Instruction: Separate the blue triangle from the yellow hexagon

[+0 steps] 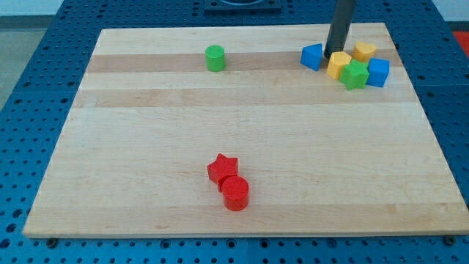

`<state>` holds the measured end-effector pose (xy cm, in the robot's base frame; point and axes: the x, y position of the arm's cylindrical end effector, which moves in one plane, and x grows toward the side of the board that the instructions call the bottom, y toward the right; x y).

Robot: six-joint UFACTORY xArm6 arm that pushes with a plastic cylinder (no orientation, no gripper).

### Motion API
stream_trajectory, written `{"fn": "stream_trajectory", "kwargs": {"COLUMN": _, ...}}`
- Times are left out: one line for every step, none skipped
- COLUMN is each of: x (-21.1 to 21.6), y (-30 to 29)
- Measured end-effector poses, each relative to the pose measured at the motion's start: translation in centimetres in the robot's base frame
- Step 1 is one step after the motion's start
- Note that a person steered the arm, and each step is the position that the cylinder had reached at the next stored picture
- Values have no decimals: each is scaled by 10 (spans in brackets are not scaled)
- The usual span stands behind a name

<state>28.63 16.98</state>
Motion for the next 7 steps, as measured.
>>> {"fn": "stream_trajectory", "kwargs": {"x": 0, "y": -1}}
{"fn": "stream_trajectory", "kwargs": {"x": -10, "y": -28}}
{"fn": "stream_trajectory", "kwargs": {"x": -10, "y": -60}}
{"fn": "stream_trajectory", "kwargs": {"x": -10, "y": -88}}
{"fn": "stream_trajectory", "kwargs": {"x": -10, "y": -115}}
{"fn": "stream_trajectory", "kwargs": {"x": 7, "y": -129}}
{"fn": "stream_trajectory", "kwargs": {"x": 11, "y": -129}}
